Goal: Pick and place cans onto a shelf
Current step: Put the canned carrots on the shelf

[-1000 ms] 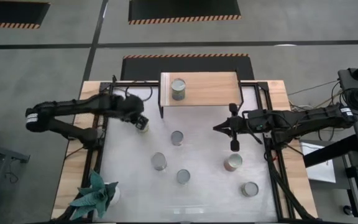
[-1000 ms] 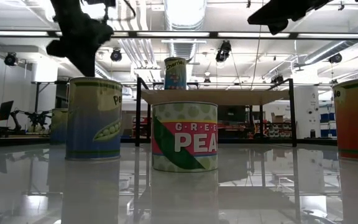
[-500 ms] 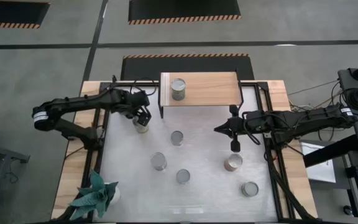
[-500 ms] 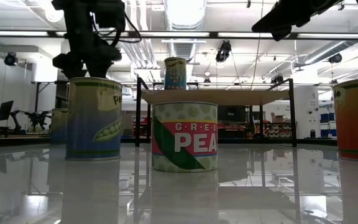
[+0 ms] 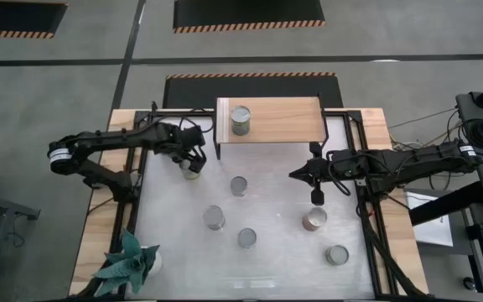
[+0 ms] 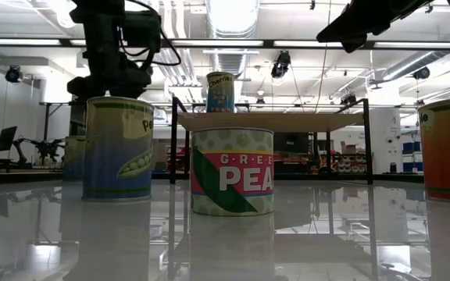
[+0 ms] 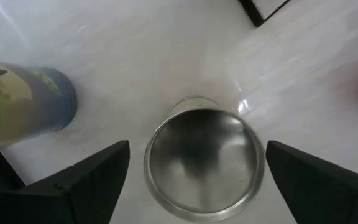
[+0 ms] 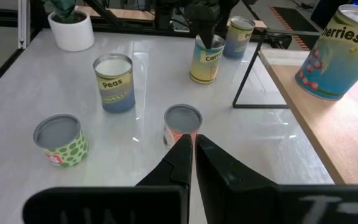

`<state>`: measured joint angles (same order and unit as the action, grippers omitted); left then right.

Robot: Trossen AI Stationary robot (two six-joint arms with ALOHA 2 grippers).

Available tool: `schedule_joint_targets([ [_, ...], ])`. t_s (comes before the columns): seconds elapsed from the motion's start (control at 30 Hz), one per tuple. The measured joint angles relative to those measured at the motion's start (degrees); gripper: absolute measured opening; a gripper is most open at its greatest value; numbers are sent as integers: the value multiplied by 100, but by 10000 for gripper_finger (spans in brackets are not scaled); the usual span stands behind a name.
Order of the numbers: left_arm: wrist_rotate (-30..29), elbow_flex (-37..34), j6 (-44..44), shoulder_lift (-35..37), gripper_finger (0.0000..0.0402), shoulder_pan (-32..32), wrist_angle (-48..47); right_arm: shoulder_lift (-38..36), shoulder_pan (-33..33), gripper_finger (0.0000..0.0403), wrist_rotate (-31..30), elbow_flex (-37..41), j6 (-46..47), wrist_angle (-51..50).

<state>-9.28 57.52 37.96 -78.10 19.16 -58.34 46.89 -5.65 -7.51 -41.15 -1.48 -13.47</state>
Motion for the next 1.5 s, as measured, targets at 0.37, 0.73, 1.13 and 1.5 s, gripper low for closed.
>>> schedule_joint_targets([
  [0.37,-22,-131,108,6,307,-133,222,0,2,9,-2,2,-66,4],
  [0.73,-107,-125,240,25,277,-306,213,0,2,9,-4,2,5,4],
  [1.13,-26,-138,341,74,320,-394,-91,4,2,9,-4,17,32,2],
  [1.5,-101,-189,543,817,341,-662,-368,4,2,9,-7,17,35,4],
])
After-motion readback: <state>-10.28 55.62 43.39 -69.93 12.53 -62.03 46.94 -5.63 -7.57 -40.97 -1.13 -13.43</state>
